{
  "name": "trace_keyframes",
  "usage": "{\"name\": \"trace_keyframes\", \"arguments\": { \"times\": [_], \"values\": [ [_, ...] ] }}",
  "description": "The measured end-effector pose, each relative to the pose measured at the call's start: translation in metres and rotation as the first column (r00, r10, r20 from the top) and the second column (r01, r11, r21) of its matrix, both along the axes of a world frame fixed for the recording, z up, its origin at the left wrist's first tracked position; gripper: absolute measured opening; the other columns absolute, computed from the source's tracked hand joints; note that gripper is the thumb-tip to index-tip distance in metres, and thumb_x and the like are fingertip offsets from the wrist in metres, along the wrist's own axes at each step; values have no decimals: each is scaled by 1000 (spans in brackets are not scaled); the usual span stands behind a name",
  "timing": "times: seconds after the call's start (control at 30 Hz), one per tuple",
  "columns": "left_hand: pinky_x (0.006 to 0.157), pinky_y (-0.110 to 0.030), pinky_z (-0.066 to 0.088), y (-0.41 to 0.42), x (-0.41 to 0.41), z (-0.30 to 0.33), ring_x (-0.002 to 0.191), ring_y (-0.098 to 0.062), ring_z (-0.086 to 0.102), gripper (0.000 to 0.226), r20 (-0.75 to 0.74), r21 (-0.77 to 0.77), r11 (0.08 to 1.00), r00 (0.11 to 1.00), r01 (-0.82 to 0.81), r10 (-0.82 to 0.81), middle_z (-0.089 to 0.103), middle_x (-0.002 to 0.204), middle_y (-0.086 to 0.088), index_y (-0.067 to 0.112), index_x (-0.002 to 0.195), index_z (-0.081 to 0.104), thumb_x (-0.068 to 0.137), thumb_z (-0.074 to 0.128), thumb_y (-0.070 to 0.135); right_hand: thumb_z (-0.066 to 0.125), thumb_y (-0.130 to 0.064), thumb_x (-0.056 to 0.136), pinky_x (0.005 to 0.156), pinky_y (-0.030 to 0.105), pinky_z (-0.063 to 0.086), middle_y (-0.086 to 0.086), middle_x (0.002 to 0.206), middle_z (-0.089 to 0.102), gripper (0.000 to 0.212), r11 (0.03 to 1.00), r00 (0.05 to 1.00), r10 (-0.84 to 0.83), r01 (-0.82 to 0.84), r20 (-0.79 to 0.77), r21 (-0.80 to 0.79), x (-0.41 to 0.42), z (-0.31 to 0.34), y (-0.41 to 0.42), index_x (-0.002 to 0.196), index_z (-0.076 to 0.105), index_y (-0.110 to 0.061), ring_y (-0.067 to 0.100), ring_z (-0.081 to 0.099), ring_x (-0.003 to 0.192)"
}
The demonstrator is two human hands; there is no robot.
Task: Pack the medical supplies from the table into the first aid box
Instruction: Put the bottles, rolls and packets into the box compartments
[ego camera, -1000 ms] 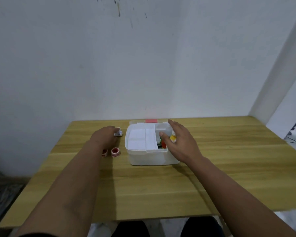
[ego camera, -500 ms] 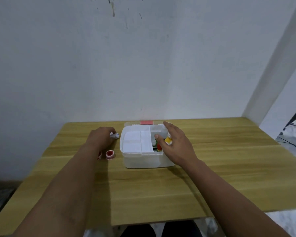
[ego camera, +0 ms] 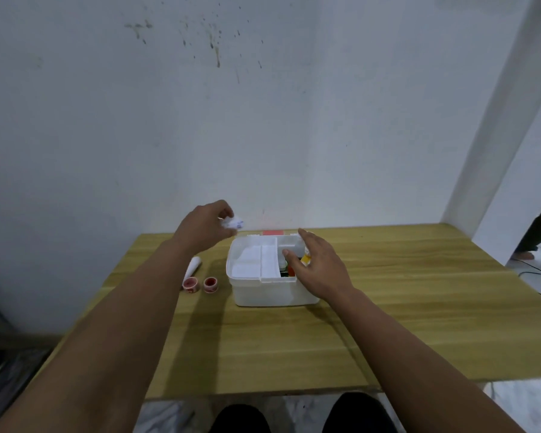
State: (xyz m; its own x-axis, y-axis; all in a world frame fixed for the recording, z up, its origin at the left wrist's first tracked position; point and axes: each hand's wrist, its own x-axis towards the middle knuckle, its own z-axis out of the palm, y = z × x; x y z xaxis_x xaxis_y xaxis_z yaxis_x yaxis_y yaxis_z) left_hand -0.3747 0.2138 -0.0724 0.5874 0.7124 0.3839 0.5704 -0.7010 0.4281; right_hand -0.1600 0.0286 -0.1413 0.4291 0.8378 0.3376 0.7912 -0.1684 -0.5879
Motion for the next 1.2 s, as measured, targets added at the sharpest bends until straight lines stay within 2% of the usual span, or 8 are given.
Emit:
{"name": "trace_keyframes", "arguments": {
  "times": [0.17,0.3,0.5,0.63,0.73,0.93,1.1,1.2],
  "values": [
    [79,-34,55,-22,14,-4,91,-10,63,32,-152,-65,997,987,49,-58,67,96,13,28,94,66,72,86,39,46,-68,94,118,42,35,-5,163,35,77,1000,1000,13,-13,4,-5,1,2,-1,159,32,-28,16,26,152],
    [78,-30,54,-30,18,-14,92,-12,62,31,-254,-31,998,966,45,-52,68,101,10,25,100,73,76,84,42,44,-69,94,118,43,35,-5,164,34,78,1000,1000,10,-9,10,-15,1,1,-1,159,31,-29,16,25,152],
    [90,-39,55,-28,21,-22,102,-12,65,20,-246,-46,997,967,64,-73,74,113,12,31,102,80,87,73,42,44,-69,94,116,44,36,-5,164,34,77,1000,1000,4,-4,17,-11,1,0,-1,159,30,-29,17,25,152],
    [87,-36,55,-27,21,-27,100,-13,66,16,-226,-28,998,972,59,-64,75,111,12,35,101,80,87,72,39,44,-69,94,116,44,36,-5,164,34,77,1000,1000,-5,5,20,-12,0,-1,0,159,30,-30,17,26,152],
    [93,-31,51,-27,19,-29,108,-10,64,24,-139,-7,998,988,68,-68,73,116,11,28,112,77,91,68,35,45,-69,94,116,44,37,-5,163,35,76,1000,1000,-2,2,14,-2,0,-1,0,159,31,-30,18,26,152],
    [89,-37,53,-10,-14,-41,106,-15,65,24,139,46,986,978,-162,155,73,112,10,24,117,71,97,59,26,47,-67,94,117,44,37,-5,163,36,74,1000,1000,-13,13,-11,16,-1,-1,-1,158,33,-31,16,28,151],
    [86,-38,54,8,-53,-64,112,-22,63,32,-56,-16,905,904,-425,424,69,124,2,23,124,68,95,55,27,47,-67,95,117,43,35,-6,163,35,74,999,1000,-28,28,-10,20,-2,-1,0,158,33,-31,16,28,151],
    [88,-38,53,14,-66,-77,118,-24,60,40,-216,-71,866,855,-495,471,65,131,-1,23,133,63,94,57,32,47,-67,95,116,42,35,-5,163,36,76,999,999,-36,36,0,19,-2,-1,0,159,32,-29,17,28,151]
  ]
}}
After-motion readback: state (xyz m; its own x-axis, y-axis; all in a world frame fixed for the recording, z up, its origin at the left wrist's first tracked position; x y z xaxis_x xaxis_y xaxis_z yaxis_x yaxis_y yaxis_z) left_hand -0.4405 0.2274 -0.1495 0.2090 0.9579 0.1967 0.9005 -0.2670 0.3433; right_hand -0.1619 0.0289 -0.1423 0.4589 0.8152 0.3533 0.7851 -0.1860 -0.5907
